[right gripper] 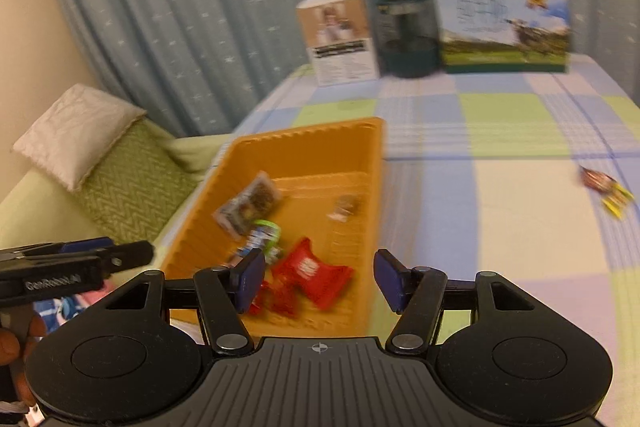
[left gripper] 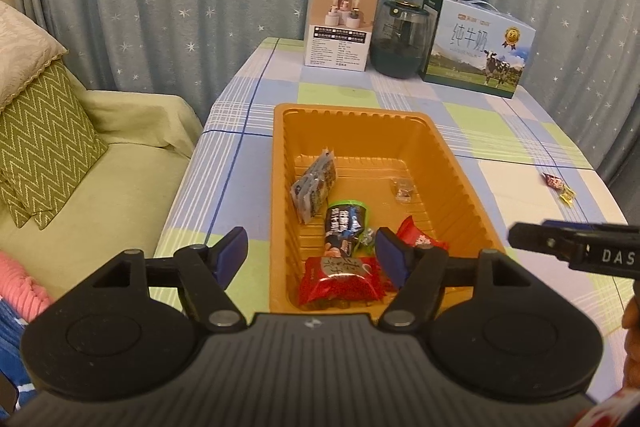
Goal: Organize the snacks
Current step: 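Open both tools to release the snacks into the tray, then move both open tools toward the brown and yellow candies on the table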
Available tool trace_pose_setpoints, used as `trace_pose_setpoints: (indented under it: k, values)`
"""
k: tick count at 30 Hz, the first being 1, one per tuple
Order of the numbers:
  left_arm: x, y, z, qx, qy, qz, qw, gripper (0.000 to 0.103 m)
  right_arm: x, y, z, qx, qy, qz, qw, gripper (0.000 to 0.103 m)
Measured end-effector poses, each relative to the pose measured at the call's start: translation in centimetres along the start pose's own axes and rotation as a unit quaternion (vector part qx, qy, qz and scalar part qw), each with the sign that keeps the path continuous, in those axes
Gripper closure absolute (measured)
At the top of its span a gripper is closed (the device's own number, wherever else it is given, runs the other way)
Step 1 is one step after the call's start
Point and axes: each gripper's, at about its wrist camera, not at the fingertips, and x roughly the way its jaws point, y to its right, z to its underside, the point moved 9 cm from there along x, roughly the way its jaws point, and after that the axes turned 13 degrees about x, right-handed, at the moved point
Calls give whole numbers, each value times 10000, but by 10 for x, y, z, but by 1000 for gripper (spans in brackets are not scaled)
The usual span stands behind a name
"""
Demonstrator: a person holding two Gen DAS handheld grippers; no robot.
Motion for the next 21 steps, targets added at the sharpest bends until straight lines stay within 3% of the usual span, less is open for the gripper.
trace_pose_setpoints:
  k: [21]
  values:
    - [-36,92,-14,503,149,523,9973,25,-103,85,-2,659,488,817,9933,42]
